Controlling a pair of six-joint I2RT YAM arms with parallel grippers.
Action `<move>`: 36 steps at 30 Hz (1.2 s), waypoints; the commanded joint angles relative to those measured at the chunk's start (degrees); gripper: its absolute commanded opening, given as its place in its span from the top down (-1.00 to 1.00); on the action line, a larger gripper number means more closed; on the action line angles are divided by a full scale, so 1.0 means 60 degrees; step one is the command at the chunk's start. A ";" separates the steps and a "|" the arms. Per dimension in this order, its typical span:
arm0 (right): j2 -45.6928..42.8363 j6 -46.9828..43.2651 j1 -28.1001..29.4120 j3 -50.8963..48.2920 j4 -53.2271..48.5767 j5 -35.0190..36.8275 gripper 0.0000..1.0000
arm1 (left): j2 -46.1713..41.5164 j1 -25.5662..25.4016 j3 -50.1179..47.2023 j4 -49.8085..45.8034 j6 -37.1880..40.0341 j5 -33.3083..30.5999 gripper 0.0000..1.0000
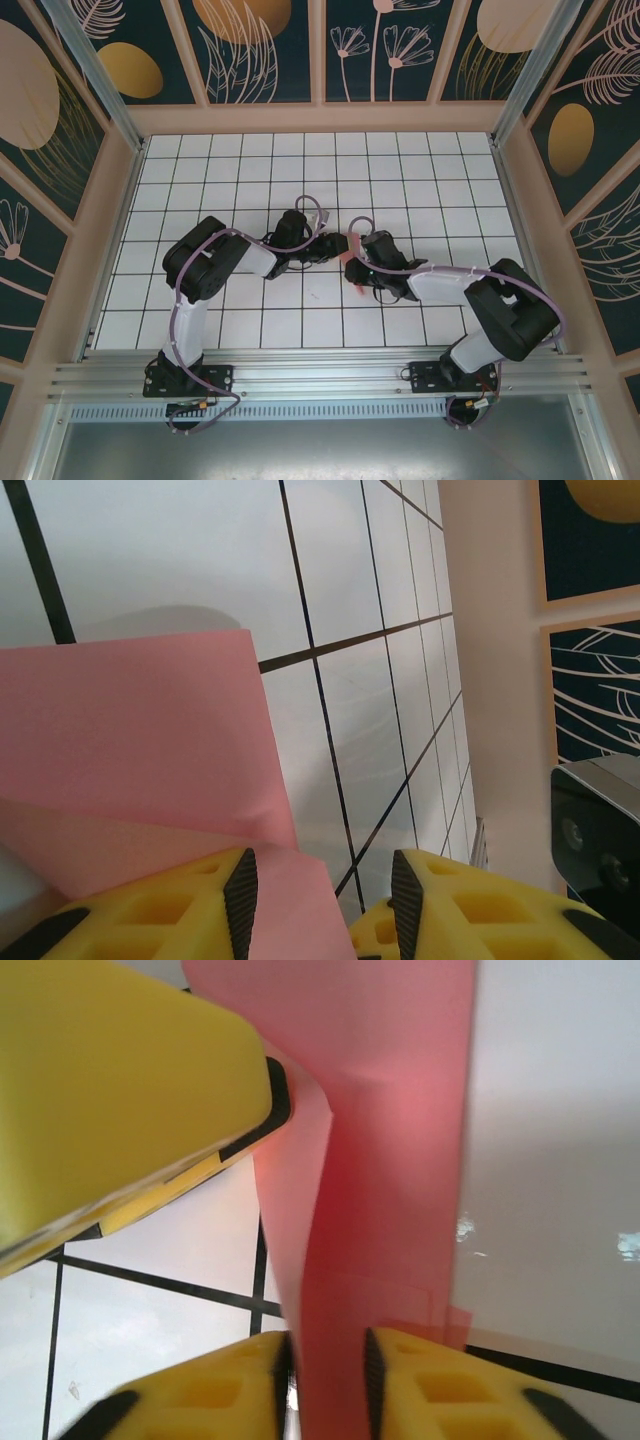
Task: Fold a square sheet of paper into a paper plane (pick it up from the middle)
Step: Fold the wing for the fifth time at the center of the table.
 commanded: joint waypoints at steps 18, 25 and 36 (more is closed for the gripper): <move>-0.0699 0.1133 -0.0774 -0.1819 0.3583 -0.2867 1.00 | -0.1405 -0.0020 -0.0687 0.0106 0.0030 -0.0245 0.05; -0.0617 0.1674 -0.0891 -0.2105 0.4612 -0.3536 1.00 | -0.1850 -0.0027 -0.1479 0.1039 -0.0327 0.0043 0.01; 0.0346 0.2175 -0.0903 -0.2080 0.5410 -0.3667 1.00 | -0.1332 -0.0189 -0.1571 0.1940 -0.0532 0.0648 -0.01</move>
